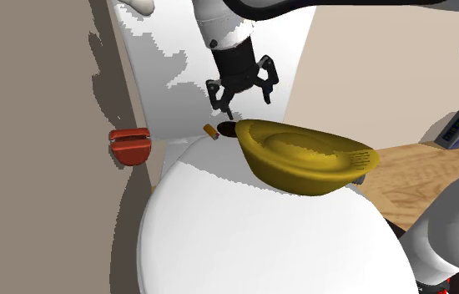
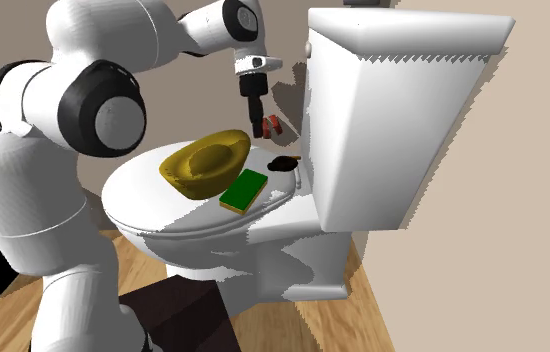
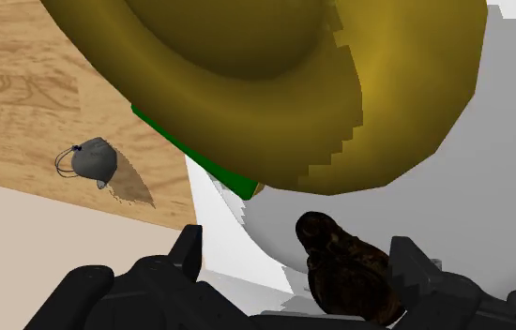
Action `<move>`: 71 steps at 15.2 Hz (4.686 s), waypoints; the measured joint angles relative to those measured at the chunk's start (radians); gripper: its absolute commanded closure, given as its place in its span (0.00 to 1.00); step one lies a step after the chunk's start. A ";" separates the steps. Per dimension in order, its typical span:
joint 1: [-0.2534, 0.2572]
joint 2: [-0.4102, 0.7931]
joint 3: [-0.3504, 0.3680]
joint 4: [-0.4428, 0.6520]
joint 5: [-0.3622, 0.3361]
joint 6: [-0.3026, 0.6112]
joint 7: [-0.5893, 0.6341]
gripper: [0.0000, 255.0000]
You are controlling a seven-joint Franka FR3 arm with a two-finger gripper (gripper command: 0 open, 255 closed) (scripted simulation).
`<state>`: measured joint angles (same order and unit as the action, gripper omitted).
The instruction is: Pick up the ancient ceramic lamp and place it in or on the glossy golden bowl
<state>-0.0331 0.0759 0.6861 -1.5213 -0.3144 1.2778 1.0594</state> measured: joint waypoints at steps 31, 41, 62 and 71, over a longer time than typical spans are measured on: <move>-0.137 -0.105 -0.083 -0.232 0.253 0.356 -0.420 0.00; -0.169 -0.171 -0.119 -0.357 0.422 0.567 -0.747 0.00; -0.166 -0.321 -0.146 -0.497 0.454 0.640 -0.928 0.00; -0.162 -0.318 -0.140 -0.588 0.451 0.746 -0.949 0.00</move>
<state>-0.1954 -0.2422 0.5460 -2.1098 0.1363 2.0233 0.1104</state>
